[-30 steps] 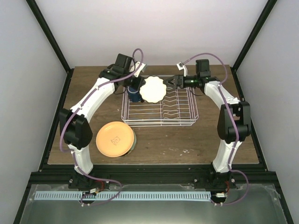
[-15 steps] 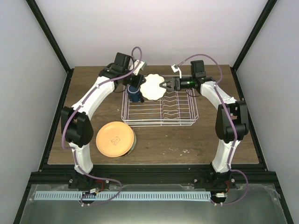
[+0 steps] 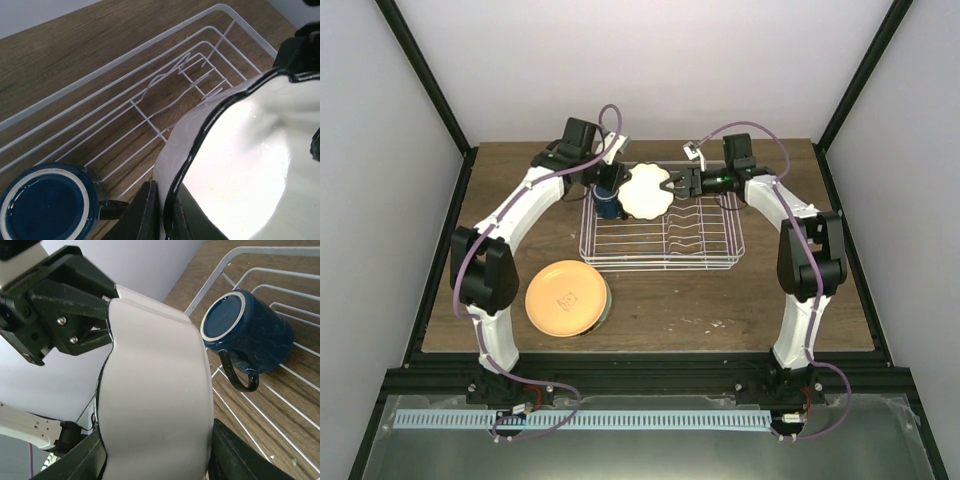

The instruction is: Load the mixed dishes into the dish rack

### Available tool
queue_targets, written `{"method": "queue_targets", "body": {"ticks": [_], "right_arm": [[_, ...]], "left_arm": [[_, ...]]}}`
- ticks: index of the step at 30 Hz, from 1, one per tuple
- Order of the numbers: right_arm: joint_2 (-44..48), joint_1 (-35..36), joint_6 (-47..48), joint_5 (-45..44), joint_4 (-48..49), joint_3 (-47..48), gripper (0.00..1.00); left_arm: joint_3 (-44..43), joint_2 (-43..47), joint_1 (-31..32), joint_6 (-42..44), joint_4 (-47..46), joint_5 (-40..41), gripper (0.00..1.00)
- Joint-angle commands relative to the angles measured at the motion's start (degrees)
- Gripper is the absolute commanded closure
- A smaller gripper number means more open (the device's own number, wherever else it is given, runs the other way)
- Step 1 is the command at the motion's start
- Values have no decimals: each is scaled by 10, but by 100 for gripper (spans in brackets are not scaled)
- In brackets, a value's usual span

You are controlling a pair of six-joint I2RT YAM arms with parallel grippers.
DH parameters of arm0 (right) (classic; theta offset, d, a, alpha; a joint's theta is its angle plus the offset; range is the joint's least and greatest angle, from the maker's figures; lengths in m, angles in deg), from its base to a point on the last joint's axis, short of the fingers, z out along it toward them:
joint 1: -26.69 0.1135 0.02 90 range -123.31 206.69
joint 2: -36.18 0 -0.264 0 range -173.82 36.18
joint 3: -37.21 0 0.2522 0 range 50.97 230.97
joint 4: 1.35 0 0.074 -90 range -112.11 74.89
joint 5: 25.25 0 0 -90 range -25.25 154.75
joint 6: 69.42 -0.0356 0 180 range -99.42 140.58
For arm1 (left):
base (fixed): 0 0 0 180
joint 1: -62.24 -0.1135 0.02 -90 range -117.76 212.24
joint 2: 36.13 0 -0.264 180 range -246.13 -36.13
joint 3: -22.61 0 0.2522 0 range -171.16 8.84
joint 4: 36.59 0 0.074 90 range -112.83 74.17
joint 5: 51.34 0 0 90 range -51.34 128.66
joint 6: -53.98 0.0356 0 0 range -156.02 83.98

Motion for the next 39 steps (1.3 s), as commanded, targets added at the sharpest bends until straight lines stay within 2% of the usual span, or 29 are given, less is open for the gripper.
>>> {"method": "queue_targets", "body": {"ticks": [1, 4, 13, 22, 27, 33, 39], "right_arm": [[-6, 20, 16, 51, 10, 38, 68], [-13, 22, 14, 44, 10, 51, 70], [-23, 22, 5, 21, 13, 68, 75], [-26, 22, 9, -29, 7, 76, 77], [-30, 25, 35, -65, -36, 110, 77], [-29, 66, 123, -192, -140, 181, 78], [-9, 134, 190, -406, -201, 216, 79]], "left_arm": [[15, 9, -19, -36, -76, -9, 81], [36, 12, -26, -44, -90, -17, 69], [94, 25, -51, -68, -127, -52, 50], [105, 46, -81, -87, -147, -99, 20], [101, 67, -103, -102, -157, -139, 15], [94, 108, -158, -138, -170, -161, 9], [78, 133, -190, -101, -126, -126, 8]]}}
